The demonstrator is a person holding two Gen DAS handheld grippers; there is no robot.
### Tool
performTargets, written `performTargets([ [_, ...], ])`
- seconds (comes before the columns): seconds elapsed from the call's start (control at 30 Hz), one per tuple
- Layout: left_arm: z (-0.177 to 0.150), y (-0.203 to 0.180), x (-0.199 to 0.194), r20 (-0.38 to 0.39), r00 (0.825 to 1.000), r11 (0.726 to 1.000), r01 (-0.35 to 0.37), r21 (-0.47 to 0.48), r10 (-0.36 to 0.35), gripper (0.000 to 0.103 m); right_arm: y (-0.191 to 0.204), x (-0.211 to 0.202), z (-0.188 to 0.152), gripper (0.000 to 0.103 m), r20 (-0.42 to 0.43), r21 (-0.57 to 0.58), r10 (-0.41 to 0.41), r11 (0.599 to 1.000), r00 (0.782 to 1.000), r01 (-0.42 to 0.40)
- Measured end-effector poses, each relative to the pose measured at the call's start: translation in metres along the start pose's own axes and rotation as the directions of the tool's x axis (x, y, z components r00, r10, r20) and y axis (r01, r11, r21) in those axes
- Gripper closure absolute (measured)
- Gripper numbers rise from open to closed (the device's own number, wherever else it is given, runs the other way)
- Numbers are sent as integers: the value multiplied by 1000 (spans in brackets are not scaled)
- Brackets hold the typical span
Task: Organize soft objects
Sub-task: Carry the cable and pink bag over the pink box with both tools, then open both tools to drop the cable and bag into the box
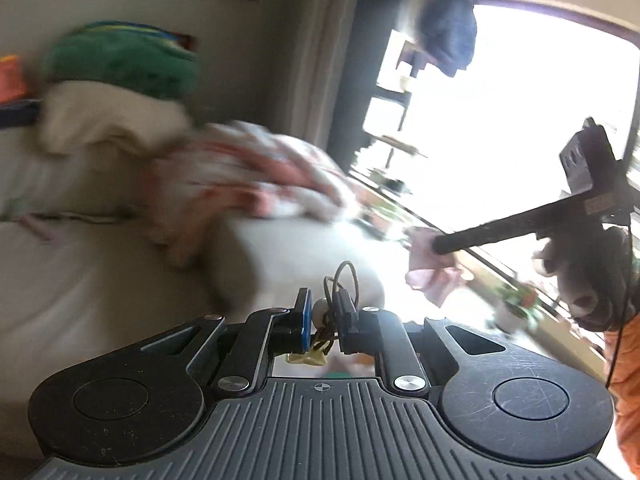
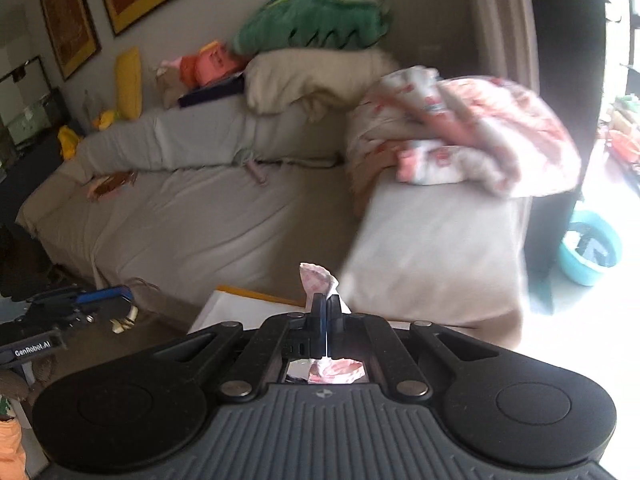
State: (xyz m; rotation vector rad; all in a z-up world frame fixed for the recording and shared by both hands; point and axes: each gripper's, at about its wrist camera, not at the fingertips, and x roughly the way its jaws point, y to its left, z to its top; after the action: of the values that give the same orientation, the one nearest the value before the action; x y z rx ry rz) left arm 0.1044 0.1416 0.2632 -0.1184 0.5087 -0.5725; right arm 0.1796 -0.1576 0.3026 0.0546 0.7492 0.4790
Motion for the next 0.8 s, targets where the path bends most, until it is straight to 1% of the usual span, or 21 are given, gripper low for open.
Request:
performTargets([
  [0.1,-1,-39,46,-45,995,996,87,22,-86,88,-33,-12,-25,103,4,34,-27,999,1000,27],
  [0.2,-11,-67,101,-94,982,987,161,-9,-162,88,-68,-9,-46,103,-8,80,-40,996,999,41],
  [0.3,-28,-83,156,-150,961,972,222,-82,-232,87,-98,0,-66,103,-20,119,-62,991,998,64],
  [0.37,-45,-85,189,-179,941,953,259,-157,-286,87,-115,10,-76,103,-37,150,-65,986,997,70],
  [0.4,-52,-84,206,-201,931,944,265,-198,-303,87,-123,18,-80,102,-48,168,-64,983,997,71],
  [0.47,-66,-76,234,-258,918,939,236,-251,-300,87,-138,34,-88,102,-68,198,-66,977,996,79],
  [0.5,-73,-72,245,-265,920,940,218,-263,-288,87,-144,42,-90,102,-76,210,-68,974,995,82],
  [0.57,-80,-62,262,-243,935,941,187,-282,-258,87,-154,60,-96,102,-95,236,-63,968,994,84],
  [0.67,-84,-47,270,-246,947,941,123,-314,-206,87,-162,88,-104,101,-122,252,-43,965,992,73],
  [0.73,-82,-41,263,-239,950,948,126,-291,-199,87,-162,99,-108,96,-143,243,-52,966,988,87],
  [0.8,-79,-41,248,-232,957,959,114,-259,-177,87,-159,101,-111,85,-136,216,-75,971,988,103],
])
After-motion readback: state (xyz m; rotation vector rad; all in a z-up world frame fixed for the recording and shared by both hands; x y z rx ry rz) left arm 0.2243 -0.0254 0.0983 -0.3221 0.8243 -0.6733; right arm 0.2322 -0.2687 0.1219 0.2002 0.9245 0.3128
